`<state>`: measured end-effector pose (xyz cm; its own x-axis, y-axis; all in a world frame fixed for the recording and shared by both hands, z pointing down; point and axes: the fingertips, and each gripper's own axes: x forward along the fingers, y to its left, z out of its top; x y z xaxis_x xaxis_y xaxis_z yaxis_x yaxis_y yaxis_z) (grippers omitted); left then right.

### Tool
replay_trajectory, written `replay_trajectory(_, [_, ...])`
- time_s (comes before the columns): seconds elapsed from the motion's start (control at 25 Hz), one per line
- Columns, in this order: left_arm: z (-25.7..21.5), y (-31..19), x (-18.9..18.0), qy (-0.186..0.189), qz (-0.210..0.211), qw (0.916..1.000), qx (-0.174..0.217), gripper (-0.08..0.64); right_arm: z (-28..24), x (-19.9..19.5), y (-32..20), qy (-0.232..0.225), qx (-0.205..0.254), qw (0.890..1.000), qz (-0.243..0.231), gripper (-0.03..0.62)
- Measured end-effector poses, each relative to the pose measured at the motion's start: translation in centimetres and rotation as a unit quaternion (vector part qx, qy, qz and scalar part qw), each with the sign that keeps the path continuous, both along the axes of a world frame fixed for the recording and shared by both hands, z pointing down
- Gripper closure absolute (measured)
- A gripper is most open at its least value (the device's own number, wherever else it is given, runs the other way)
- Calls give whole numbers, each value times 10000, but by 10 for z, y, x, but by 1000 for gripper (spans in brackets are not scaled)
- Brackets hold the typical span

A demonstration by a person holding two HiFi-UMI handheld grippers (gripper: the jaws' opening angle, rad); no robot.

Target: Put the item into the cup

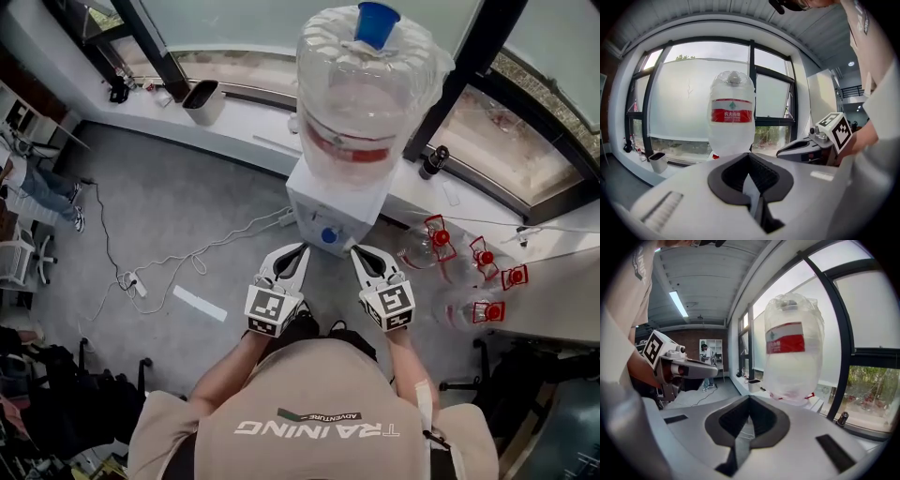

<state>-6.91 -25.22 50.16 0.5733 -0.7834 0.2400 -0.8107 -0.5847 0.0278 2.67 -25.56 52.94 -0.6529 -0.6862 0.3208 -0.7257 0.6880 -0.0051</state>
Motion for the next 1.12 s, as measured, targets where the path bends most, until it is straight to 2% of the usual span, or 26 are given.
replay_trajectory(0.16, [14, -16, -5, 92, 178, 9997, -150, 552, 9, -4, -13, 30, -54, 9997, 235, 581])
replay_trajectory(0.36, [35, -34, -4, -83, 254, 9991, -343, 552, 26, -6, -20, -101, -317, 9989, 325, 581])
replay_trajectory(0.52, [48, -44, -4, -140, 65, 9988, -459, 552, 46, -9, -24, -87, -525, 9985, 134, 581])
replay_trajectory(0.8, [98, -52, -12, -21, -451, 9954, -840, 552, 107, -24, -33, 235, -643, 9974, -221, 581])
replay_trajectory(1.12, [200, -47, -14, -89, -672, 9905, -1193, 552, 209, -36, -35, 261, -1001, 9943, -260, 581])
